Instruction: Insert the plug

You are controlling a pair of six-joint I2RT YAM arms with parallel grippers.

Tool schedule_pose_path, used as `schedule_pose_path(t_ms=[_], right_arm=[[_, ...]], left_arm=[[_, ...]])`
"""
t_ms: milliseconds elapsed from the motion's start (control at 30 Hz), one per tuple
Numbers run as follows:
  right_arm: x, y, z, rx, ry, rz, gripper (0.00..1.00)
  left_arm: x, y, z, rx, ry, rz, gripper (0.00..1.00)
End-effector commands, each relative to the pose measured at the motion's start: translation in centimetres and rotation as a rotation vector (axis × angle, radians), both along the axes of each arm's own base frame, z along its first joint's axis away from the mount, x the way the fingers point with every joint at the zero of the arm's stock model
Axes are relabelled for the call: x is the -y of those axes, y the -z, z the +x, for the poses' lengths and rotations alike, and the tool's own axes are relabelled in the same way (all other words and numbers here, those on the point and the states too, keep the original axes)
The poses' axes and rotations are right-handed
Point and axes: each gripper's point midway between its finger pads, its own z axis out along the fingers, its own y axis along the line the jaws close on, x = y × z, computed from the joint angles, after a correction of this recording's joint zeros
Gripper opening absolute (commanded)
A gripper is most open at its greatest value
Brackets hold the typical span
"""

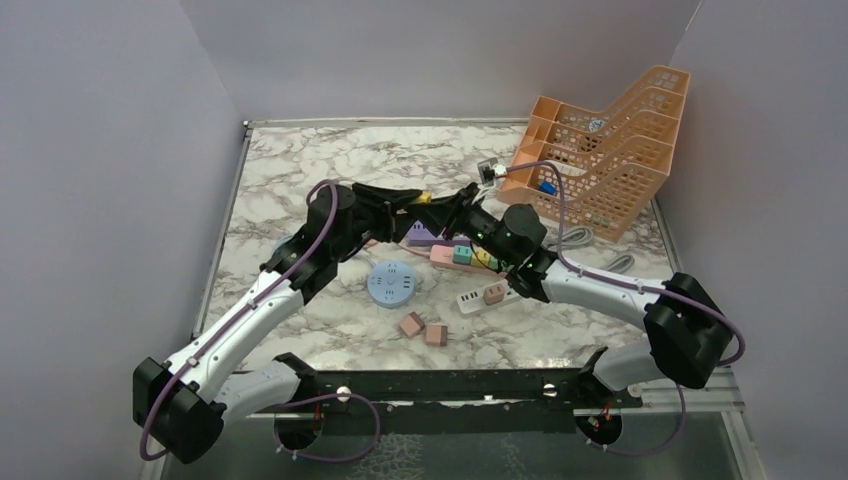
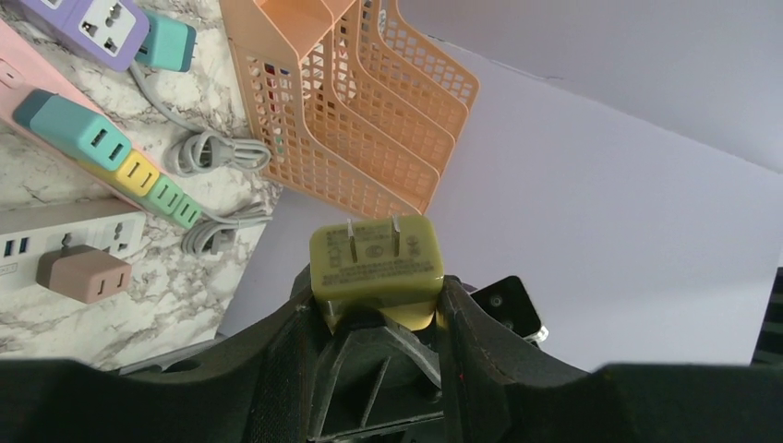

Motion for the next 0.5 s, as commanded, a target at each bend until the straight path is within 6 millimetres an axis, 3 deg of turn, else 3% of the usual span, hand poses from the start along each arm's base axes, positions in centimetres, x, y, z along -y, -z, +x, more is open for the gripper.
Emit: schedule_pose_path(t_ms=[0,67,200,267,467], right_arm=[[0.0,-0.7,1.2,0.028,0.050,-0.025,0.14],[0.0,-1.1,1.5,0.039,0.063,-0.055,0.02],[0.3,-1.2,1.7,0.031,0.070,-0.179,0.01],[0.6,0.0,1.3,0.008,0.046,-0.294,0.01],[1.1,2.2,-1.0,0.013,-0.116,-0.565,0.01]], left_arm=[[-0.2,-3.3,0.7,-0.020,-0.050,-0.134,0.41],[-0.6,-2.9,0.7,-0.009,-0.047,-0.068,0.53],[-2.6,-2.0,0.7,0.063,-0.059,0.177,0.74],[-4.4,-1.3,0.8,0.098,-0.077,0.335,0.81],[-9.2,-2.0,1.6,0.405,-0.043,0.881,0.83]])
